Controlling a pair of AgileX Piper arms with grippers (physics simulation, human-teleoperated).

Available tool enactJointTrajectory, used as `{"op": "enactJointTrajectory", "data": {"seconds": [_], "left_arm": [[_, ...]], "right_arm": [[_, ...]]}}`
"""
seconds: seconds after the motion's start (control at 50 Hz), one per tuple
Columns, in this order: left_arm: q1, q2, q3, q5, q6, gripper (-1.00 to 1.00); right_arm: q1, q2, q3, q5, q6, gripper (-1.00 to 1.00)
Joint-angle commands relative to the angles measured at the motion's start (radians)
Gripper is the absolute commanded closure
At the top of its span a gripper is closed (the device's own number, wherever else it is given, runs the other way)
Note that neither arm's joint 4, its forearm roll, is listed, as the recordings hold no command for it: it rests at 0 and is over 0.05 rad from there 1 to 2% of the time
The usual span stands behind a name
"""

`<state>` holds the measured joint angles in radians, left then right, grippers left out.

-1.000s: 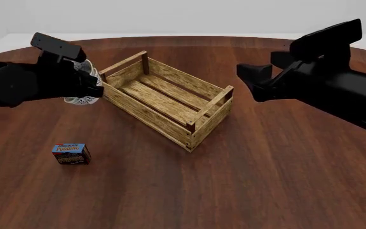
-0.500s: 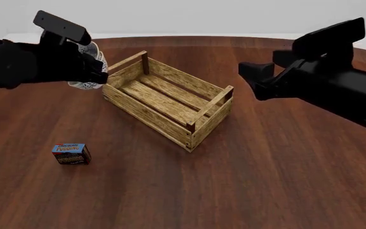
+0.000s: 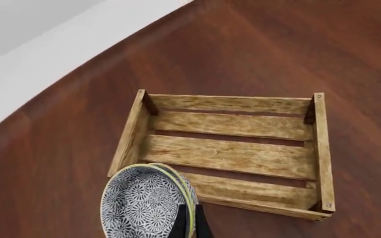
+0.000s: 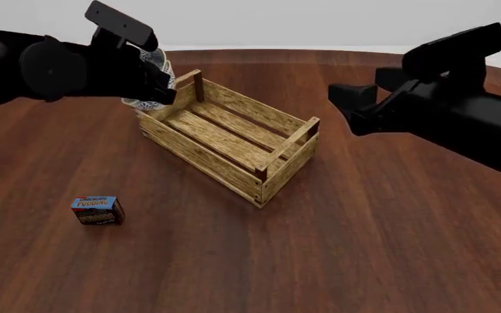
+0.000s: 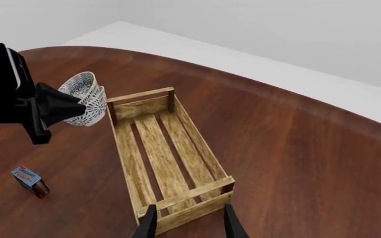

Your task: Stack the right bowl on the left bowl and place them in the tray.

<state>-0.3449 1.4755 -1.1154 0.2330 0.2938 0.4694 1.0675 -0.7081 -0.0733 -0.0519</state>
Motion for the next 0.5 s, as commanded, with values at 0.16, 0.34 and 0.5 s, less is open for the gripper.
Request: {"op": "enactJointTrajectory", "data": {"seconds": [0.16, 0.34, 0.5], "left_arm": [[-0.052, 0.073, -0.1, 0.003, 0.013, 1.0], [-0.072, 0.118, -0.142, 0.001, 0.018, 1.0], [-0.083, 0.169, -0.18, -0.006, 0.029, 1.0]], "right_arm": [[-0.003, 0.003, -0.004, 0.003, 0.006, -1.0], [-0.004, 0.0, -0.006, 0.007, 0.009, -1.0], [-0.009, 0.006, -0.01, 0.003, 0.014, -1.0]]}}
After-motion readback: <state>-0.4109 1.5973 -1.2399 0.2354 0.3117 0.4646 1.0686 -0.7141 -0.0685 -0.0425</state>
